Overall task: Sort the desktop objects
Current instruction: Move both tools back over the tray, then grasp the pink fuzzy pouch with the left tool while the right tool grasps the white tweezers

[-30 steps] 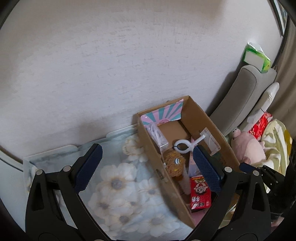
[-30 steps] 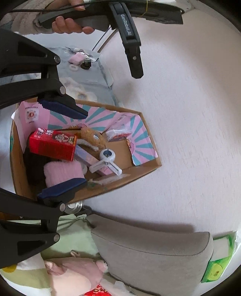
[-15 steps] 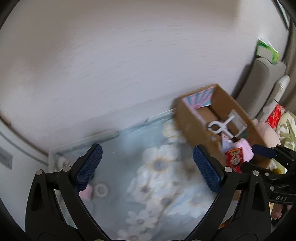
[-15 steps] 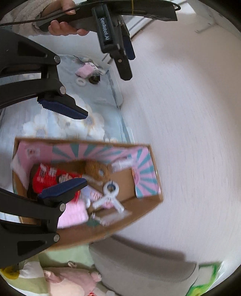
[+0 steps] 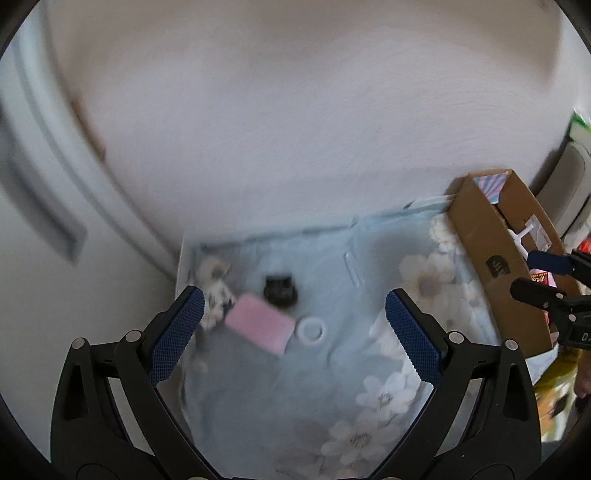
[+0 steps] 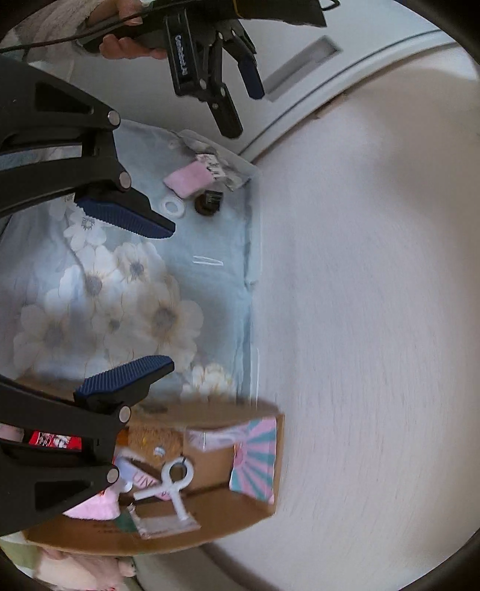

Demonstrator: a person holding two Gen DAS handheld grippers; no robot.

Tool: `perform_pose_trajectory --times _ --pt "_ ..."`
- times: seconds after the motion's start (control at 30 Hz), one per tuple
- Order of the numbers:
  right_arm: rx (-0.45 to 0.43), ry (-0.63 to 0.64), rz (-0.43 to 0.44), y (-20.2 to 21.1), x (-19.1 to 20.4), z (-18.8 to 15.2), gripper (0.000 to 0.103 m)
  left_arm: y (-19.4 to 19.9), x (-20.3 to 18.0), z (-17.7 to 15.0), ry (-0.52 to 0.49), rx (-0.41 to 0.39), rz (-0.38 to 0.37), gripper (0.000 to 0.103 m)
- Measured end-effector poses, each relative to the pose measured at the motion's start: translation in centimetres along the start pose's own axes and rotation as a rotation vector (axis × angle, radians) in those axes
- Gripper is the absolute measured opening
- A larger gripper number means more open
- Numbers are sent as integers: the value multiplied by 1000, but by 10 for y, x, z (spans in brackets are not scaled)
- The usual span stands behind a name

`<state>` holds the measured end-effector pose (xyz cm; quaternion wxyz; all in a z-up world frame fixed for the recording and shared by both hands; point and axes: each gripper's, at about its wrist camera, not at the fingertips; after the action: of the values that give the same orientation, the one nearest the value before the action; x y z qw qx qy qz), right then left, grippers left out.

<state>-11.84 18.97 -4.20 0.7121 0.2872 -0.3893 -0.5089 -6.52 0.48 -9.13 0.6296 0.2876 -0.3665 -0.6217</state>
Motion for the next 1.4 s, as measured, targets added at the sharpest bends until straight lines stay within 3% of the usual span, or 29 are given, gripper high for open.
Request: perform_pose_trajectory --times 0.23,0.33,0.5,0.7,0.9,1.1,1.17,1.3,1.4 --pt "127 21 9 -44 13 -14 62 -38 41 -50 109 144 6 99" --pt "174 34 19 -64 22 -16 62 -47 49 -64 127 166 11 99" --pt "218 58 2 -101 40 -12 62 -73 59 -82 197 196 -42 99" --pt "254 61 25 -138 61 -4 62 -102 63 -82 274 224 -102 99" --pt "251 87 4 -169 75 5 62 -136 61 -64 338 255 -102 99" --pt "224 29 17 -194 71 20 62 -168 62 -60 374 305 -120 98" --pt "214 46 -15 -203 72 25 55 -176 61 -62 381 322 -117 98" --pt "236 44 -59 -221 68 30 31 -181 57 -62 374 313 -102 98" --pt "225 51 -73 -226 66 30 26 -182 48 -60 341 306 -68 97"
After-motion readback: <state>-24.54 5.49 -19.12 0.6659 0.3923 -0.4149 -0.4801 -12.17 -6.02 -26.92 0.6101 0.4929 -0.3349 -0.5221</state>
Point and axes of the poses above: each gripper's, at about its wrist camera, not at the fingertips, and y roughly against the way its jaws point, x to its left, z to its top, and after that the axes turned 6 degrees about -y, right-handed
